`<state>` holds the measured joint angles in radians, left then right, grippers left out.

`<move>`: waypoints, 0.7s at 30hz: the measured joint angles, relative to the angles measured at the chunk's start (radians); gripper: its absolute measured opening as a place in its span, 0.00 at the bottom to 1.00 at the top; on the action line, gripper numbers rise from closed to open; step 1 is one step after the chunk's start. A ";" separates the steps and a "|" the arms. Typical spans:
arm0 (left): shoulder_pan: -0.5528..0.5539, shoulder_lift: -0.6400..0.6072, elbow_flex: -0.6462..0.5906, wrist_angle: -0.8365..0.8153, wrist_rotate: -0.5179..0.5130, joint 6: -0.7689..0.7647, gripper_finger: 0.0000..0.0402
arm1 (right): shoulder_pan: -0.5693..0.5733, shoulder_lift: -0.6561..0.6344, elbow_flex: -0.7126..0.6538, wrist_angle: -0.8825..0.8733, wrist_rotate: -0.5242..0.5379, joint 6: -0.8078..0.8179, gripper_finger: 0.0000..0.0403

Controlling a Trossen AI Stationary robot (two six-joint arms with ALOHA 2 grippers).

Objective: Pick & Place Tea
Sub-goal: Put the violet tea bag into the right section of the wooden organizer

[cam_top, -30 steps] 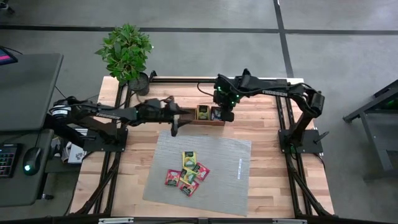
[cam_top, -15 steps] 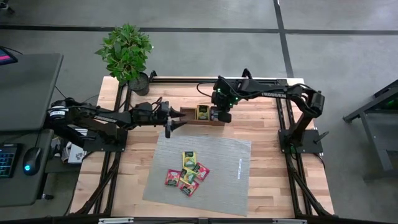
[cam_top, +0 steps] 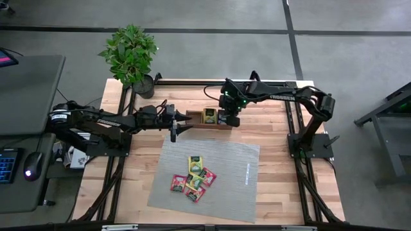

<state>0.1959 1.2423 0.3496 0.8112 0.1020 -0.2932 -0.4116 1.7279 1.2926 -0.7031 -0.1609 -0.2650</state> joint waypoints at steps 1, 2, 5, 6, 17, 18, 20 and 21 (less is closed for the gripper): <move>0.000 0.000 0.000 0.000 0.000 0.000 0.54 | 0.000 0.000 0.000 0.002 -0.003 0.004 0.00; 0.000 0.000 0.000 0.000 0.000 0.000 0.54 | 0.000 0.000 0.000 0.003 -0.005 0.012 0.00; 0.000 0.000 0.000 0.000 0.000 0.000 0.54 | 0.000 0.000 0.000 0.001 -0.010 0.036 0.00; 0.000 0.000 0.000 0.000 0.001 0.000 0.54 | 0.000 0.000 0.000 0.001 -0.011 0.038 0.00; 0.000 0.000 0.000 -0.001 0.002 -0.002 0.54 | 0.018 0.000 -0.058 0.026 -0.033 0.092 0.00; 0.000 0.000 0.000 -0.001 0.002 -0.004 0.54 | 0.022 0.001 -0.075 0.042 -0.028 0.092 0.00; 0.000 0.000 0.000 -0.002 0.002 -0.004 0.54 | 0.027 0.001 -0.100 0.063 0.006 0.093 0.00; 0.000 0.000 0.000 -0.002 0.002 -0.004 0.54 | 0.028 0.001 -0.105 0.066 0.016 0.093 0.00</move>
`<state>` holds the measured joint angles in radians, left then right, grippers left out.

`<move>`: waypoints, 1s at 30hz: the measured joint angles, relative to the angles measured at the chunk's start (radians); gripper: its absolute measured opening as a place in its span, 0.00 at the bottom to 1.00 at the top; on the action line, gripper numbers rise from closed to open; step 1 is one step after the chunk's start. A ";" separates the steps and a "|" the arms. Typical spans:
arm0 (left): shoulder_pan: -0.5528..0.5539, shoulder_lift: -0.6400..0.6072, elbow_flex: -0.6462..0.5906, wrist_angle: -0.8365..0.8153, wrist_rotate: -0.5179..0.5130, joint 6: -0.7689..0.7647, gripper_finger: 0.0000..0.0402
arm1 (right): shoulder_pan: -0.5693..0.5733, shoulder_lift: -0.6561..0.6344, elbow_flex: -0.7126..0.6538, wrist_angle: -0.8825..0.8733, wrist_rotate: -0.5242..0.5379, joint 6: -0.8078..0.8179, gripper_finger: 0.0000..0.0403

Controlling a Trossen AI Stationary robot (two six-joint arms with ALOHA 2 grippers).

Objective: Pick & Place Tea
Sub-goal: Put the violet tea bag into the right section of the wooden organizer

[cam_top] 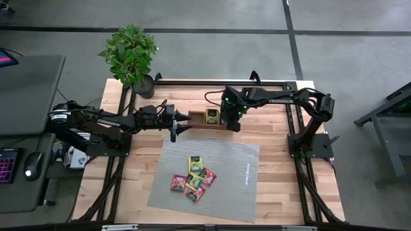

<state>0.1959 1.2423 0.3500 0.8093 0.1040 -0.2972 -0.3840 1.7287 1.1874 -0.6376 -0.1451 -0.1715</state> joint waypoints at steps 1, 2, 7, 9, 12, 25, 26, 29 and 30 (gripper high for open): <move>0.000 0.000 0.000 0.000 0.000 0.000 0.54 | 0.000 0.000 -0.001 0.002 0.007 0.000 0.00; 0.000 0.000 0.000 0.000 0.000 0.000 0.54 | 0.000 0.000 -0.001 0.009 0.014 0.000 0.00; 0.000 0.000 0.000 0.000 0.000 0.000 0.54 | 0.001 0.000 -0.001 0.020 0.032 0.014 0.00; 0.000 0.000 0.001 -0.001 0.000 0.000 0.54 | 0.003 0.000 -0.001 0.018 0.050 0.013 0.00; 0.000 0.000 0.001 -0.006 0.000 0.000 0.54 | 0.012 0.000 -0.001 0.016 0.112 0.010 0.00; 0.000 0.000 0.001 -0.012 0.001 0.001 0.54 | 0.032 0.000 -0.001 0.011 0.044 0.018 0.00; 0.000 0.000 0.001 -0.012 0.001 0.001 0.54 | 0.032 0.000 -0.001 0.010 0.030 0.020 0.00; 0.000 0.000 0.001 -0.012 0.002 0.001 0.54 | 0.031 0.000 -0.001 0.007 -0.003 0.022 0.00; 0.000 0.000 0.001 -0.013 0.002 0.001 0.54 | 0.031 0.000 -0.001 0.005 -0.014 0.022 0.00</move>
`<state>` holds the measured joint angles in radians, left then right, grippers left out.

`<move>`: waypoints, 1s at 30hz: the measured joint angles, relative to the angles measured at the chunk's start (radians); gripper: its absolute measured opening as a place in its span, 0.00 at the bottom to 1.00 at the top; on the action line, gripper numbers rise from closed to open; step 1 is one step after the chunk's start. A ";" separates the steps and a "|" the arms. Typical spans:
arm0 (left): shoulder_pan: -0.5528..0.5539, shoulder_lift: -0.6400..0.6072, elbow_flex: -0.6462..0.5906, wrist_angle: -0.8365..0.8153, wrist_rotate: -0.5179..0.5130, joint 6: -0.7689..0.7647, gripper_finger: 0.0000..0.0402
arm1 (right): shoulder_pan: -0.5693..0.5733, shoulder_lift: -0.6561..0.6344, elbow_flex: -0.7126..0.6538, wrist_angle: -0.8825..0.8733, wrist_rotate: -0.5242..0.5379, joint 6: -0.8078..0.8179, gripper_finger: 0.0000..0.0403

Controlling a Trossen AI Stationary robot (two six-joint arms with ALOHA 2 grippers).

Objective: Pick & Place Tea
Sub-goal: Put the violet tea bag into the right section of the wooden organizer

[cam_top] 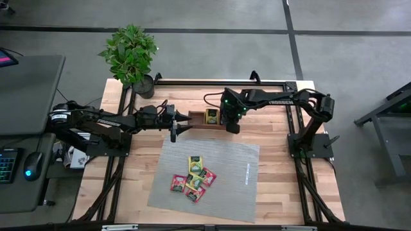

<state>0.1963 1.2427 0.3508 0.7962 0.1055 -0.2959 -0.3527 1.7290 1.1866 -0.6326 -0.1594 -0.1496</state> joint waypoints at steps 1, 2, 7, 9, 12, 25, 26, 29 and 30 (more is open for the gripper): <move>0.000 0.000 0.000 -0.002 0.000 0.000 0.54 | 0.000 0.000 0.000 -0.003 -0.011 0.000 0.00; 0.000 0.000 0.000 -0.003 0.000 0.000 0.54 | 0.000 0.000 0.000 -0.006 -0.017 0.000 0.00; 0.000 0.000 0.000 -0.006 0.012 0.001 0.54 | 0.000 0.000 0.001 -0.015 -0.021 -0.006 0.00; 0.000 0.000 0.000 -0.006 0.015 0.001 0.54 | 0.000 0.000 0.001 -0.015 -0.021 -0.007 0.00; 0.000 0.000 0.000 -0.006 0.018 0.001 0.54 | -0.001 0.000 0.001 -0.019 -0.020 -0.015 0.00; 0.000 0.000 0.000 -0.012 0.018 0.002 0.54 | -0.001 0.000 0.001 -0.032 -0.013 -0.068 0.35; 0.000 0.000 0.000 -0.013 0.018 0.002 0.54 | -0.001 0.000 0.002 -0.032 -0.012 -0.068 0.38; 0.000 0.000 0.000 -0.013 0.018 0.002 0.54 | -0.001 0.000 0.015 -0.036 -0.014 -0.070 0.47; 0.000 0.000 0.000 -0.013 0.018 0.002 0.54 | -0.001 0.000 0.021 -0.037 -0.014 -0.072 0.49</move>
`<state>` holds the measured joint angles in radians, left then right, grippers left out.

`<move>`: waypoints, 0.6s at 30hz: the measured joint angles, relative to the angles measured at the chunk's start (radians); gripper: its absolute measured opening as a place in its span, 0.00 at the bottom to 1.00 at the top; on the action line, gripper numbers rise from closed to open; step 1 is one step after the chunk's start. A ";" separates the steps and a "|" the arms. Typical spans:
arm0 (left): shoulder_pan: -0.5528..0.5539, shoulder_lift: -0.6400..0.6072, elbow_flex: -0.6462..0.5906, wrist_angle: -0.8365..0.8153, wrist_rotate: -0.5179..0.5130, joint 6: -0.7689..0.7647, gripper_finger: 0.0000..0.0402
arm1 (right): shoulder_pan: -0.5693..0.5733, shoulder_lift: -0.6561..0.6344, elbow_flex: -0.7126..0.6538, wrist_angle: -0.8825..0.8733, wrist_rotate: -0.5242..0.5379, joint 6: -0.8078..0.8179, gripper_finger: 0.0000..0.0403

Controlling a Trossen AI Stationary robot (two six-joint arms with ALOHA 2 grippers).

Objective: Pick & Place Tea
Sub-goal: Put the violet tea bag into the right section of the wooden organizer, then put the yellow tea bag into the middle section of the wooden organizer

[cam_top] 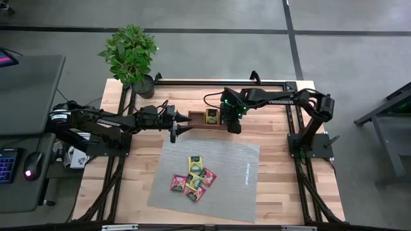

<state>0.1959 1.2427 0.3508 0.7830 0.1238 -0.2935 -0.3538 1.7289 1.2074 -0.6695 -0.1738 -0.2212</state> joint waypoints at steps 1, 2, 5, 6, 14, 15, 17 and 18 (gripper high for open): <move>0.000 0.000 0.000 0.000 0.000 0.000 0.54 | 0.000 0.000 0.008 -0.004 -0.001 0.000 0.50; 0.000 0.000 0.000 0.000 0.000 0.000 0.54 | 0.002 0.000 0.017 -0.010 -0.001 0.000 0.52; 0.000 0.000 0.000 0.000 0.000 0.000 0.54 | 0.003 0.000 0.060 -0.054 -0.001 0.001 0.55; 0.000 0.000 0.000 0.000 0.000 0.000 0.54 | 0.003 0.000 0.079 -0.071 -0.001 0.001 0.55; 0.000 0.000 0.000 -0.008 0.009 0.000 0.54 | 0.020 0.000 0.246 -0.223 -0.002 0.015 0.54; 0.000 0.000 0.000 -0.011 0.016 0.000 0.54 | 0.028 0.000 0.267 -0.235 -0.008 0.021 0.54; 0.000 0.000 0.000 -0.026 0.030 0.000 0.54 | 0.048 0.000 0.305 -0.259 -0.046 0.041 0.55; 0.000 0.000 0.000 -0.039 0.041 0.000 0.54 | 0.058 0.000 0.319 -0.266 -0.077 0.061 0.55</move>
<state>0.1963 1.2430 0.3508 0.7444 0.1645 -0.2935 -0.2955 1.7287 1.5267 -0.9358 -0.2504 -0.1605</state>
